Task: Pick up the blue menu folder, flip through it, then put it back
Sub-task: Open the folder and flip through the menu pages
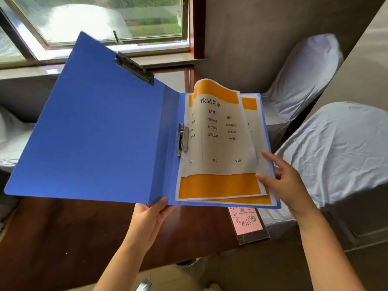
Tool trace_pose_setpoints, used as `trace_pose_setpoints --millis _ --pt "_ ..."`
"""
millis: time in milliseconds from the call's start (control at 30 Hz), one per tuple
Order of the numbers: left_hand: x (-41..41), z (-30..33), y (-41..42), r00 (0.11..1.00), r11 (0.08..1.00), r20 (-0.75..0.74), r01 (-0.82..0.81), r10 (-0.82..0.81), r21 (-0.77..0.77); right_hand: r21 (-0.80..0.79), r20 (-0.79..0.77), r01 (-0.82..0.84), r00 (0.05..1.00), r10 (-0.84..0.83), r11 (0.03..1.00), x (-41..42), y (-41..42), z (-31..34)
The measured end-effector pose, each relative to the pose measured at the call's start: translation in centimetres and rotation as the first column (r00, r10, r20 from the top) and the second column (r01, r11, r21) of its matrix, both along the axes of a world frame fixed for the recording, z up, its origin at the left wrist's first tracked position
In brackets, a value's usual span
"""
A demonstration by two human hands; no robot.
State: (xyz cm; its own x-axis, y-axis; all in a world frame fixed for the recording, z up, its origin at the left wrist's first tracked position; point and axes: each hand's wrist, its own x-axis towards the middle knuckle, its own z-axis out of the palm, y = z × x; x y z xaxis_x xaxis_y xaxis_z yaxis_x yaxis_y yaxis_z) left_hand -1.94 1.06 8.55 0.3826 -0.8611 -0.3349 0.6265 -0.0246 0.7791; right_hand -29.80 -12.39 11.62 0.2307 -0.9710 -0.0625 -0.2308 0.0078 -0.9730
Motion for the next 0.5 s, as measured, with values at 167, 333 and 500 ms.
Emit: trace_pose_setpoints --millis 167,333,500 --pt "-0.8 -0.5 -0.1 0.996 0.999 -0.085 0.019 -0.015 0.038 -0.154 -0.621 0.044 0.773 -0.131 0.987 2.1 -0.1 0.2" --pt "-1.0 -0.9 -0.2 0.995 0.998 -0.102 0.015 -0.008 0.069 -0.211 -0.731 0.027 0.659 -0.176 0.977 5.0 0.6 -0.8" --pt "-1.0 -0.8 0.1 0.996 1.000 -0.088 0.003 -0.001 0.024 -0.193 -0.747 -0.037 0.653 -0.122 0.981 7.9 0.8 -1.0"
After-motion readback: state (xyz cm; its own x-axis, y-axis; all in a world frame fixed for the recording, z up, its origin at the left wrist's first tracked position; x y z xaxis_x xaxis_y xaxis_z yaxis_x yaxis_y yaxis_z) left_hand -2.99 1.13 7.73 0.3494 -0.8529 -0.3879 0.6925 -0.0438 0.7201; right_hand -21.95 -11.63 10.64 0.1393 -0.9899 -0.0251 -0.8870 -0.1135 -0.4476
